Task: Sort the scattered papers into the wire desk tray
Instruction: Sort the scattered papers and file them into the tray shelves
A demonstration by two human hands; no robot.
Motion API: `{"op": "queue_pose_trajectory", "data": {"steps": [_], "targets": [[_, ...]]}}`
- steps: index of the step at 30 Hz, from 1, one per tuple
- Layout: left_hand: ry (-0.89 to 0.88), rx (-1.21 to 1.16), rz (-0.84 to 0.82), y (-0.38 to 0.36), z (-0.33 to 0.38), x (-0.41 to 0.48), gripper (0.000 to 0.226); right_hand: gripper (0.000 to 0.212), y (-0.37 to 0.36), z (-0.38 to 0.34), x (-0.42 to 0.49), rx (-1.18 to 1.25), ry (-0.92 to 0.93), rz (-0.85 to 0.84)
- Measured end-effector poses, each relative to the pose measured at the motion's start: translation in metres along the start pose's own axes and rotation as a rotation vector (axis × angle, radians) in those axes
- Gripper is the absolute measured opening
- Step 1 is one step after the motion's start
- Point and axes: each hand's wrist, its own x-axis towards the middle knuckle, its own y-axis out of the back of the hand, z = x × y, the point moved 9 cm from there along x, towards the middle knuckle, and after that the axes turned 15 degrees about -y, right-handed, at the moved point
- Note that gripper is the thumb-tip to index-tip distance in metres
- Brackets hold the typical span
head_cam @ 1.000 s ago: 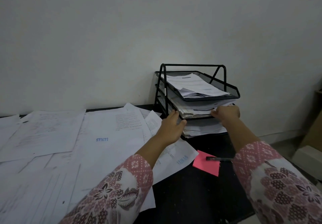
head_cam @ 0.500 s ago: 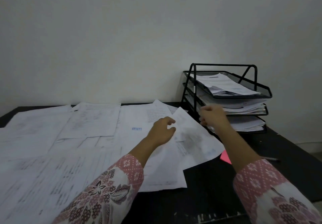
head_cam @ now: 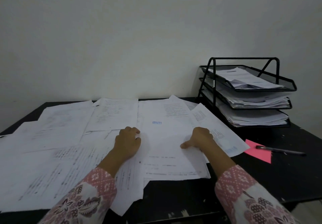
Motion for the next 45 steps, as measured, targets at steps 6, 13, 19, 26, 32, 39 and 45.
{"op": "queue_pose_trajectory", "data": {"steps": [6,13,19,26,32,39,45], "targets": [[-0.143,-0.015,-0.248,-0.004,-0.009,-0.002,0.049,0.079,0.004,-0.002,-0.008,0.124,-0.007,-0.04],[-0.207,-0.091,-0.355,0.001,-0.013,0.002,0.024,0.04,0.001,-0.004,-0.01,0.356,-0.003,-0.067],[-0.2,-0.196,-0.184,0.02,0.0,0.025,0.026,0.04,0.009,0.01,0.001,0.669,-0.019,-0.095],[0.113,-0.45,0.255,0.037,-0.011,0.044,0.032,0.02,-0.002,0.021,0.006,0.889,-0.066,-0.228],[0.414,-0.602,0.315,0.014,-0.026,0.035,0.041,0.047,-0.012,0.009,0.0,0.99,-0.025,-0.395],[0.401,-0.608,0.307,0.013,-0.032,0.032,0.048,0.043,-0.015,-0.011,-0.006,0.891,0.166,-0.404],[0.364,-0.821,0.335,0.016,-0.035,0.028,0.062,0.042,0.01,-0.013,0.004,1.144,0.182,-0.328]]}}
